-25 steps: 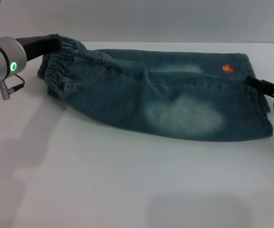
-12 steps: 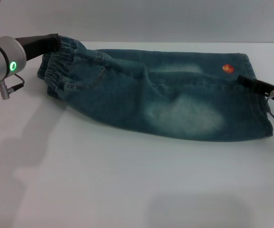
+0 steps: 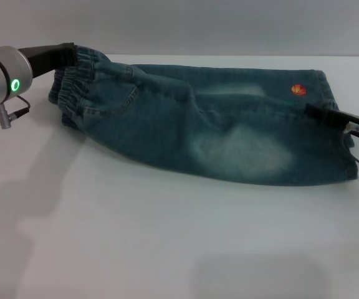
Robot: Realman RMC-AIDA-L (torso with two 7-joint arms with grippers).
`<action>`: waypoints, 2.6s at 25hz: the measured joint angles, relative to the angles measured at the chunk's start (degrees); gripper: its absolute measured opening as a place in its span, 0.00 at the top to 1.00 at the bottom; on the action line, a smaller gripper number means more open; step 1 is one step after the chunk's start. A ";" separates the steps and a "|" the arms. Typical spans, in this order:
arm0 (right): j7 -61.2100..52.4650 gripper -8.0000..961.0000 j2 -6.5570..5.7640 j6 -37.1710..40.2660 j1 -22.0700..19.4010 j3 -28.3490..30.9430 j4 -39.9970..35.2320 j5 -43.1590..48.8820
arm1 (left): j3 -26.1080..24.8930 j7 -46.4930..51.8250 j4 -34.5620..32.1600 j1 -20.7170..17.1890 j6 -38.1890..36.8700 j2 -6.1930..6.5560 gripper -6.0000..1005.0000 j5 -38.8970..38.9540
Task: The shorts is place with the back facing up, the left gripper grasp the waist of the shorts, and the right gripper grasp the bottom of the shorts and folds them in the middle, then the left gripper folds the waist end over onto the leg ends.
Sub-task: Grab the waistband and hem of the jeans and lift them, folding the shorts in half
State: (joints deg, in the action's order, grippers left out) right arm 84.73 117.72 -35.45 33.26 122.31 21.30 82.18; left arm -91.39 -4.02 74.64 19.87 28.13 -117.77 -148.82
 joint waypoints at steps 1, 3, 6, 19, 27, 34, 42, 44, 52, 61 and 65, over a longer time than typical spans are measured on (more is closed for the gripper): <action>-0.08 0.56 -0.02 0.12 -0.06 -0.46 0.04 0.00 | -0.10 0.00 0.00 0.00 0.00 0.00 0.93 0.00; -0.22 0.67 -0.06 0.37 -0.12 -0.86 0.04 0.00 | -0.38 -0.01 -0.02 0.00 -0.01 0.00 0.93 -0.01; -0.27 0.78 -0.11 0.40 -0.29 -1.06 0.26 0.00 | -0.78 -0.02 -0.02 0.00 -0.01 0.00 0.93 -0.04; -0.29 0.98 0.12 -2.65 -4.54 -0.70 9.08 0.57 | -1.71 -0.03 -1.09 -0.84 -1.32 -0.06 0.92 0.03; -0.31 0.99 0.54 -3.78 -7.74 0.17 14.74 -0.48 | -1.81 0.01 -1.89 -0.88 -2.32 -0.09 0.92 0.03; 0.01 0.99 0.42 -3.93 -8.30 0.94 17.30 -0.70 | -1.81 0.25 -2.37 -0.88 -2.80 -0.09 0.92 0.03; 0.27 0.98 -0.01 -3.77 -7.45 0.99 17.96 -0.68 | -1.36 0.47 -3.16 -0.88 -3.96 -0.18 0.92 0.03; 0.32 0.98 -0.10 -3.54 -7.25 1.00 18.18 -0.57 | -1.34 0.50 -3.37 -0.85 -4.04 -0.18 0.92 0.02; 1.23 0.98 -0.83 -1.83 -5.75 1.00 17.56 -0.16 | -1.23 0.51 -5.74 0.35 -5.57 -0.18 0.92 0.12; 7.72 0.94 -1.45 4.05 -3.01 1.11 13.49 -0.20 | -1.24 0.15 -8.99 2.57 -6.89 -0.17 0.92 0.69; 9.12 0.78 -1.38 5.61 -2.94 1.11 12.84 -0.58 | -1.21 0.13 -10.71 3.22 -9.07 -0.17 0.92 0.83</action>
State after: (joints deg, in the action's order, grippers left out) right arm 93.85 116.34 -29.84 30.31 123.42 34.13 81.59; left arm -92.60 -3.89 63.93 23.09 19.06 -117.95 -148.00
